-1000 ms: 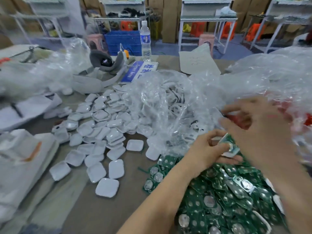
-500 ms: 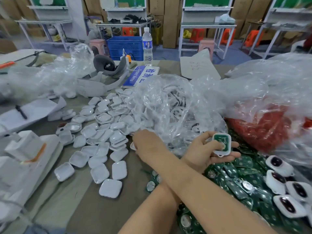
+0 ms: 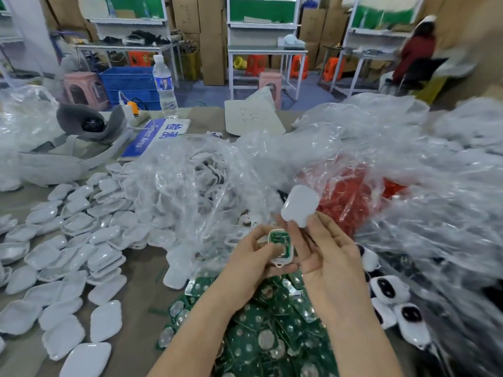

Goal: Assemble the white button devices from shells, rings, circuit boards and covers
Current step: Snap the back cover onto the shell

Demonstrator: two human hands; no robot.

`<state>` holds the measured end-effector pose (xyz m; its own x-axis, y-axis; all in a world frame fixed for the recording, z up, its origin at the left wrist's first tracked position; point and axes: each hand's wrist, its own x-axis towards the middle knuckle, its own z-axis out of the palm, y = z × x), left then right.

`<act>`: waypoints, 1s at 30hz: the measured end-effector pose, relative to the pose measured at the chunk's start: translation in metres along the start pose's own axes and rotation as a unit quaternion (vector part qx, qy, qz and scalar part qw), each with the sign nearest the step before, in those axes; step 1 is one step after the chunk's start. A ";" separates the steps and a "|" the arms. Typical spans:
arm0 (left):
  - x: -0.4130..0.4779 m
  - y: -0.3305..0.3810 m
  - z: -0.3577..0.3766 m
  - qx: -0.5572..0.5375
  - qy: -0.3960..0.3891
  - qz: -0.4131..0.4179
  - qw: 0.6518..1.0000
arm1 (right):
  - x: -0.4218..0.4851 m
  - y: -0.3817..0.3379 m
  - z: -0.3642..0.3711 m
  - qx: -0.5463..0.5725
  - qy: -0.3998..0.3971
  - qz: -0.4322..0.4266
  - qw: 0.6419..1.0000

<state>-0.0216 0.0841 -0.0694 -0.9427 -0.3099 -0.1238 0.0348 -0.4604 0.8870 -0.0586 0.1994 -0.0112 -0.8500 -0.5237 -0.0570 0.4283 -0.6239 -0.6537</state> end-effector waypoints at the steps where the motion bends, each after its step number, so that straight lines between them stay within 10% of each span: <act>1: -0.002 0.001 -0.003 -0.006 0.003 0.002 1.000 | -0.002 -0.001 -0.001 0.000 0.009 0.003 1.000; 18: -0.005 0.001 0.000 0.011 -0.012 0.012 1.000 | 0.004 -0.013 -0.021 0.099 0.036 0.036 0.994; 30: -0.024 0.013 0.015 0.400 -0.097 0.134 0.901 | 0.027 -0.005 -0.042 0.054 0.113 -0.003 0.992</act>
<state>-0.0036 0.0983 -0.0479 -0.9789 -0.1336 0.1547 0.0934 0.3808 0.9199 -0.0963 0.2127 -0.0408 -0.8946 -0.3835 -0.2294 0.4428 -0.6913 -0.5709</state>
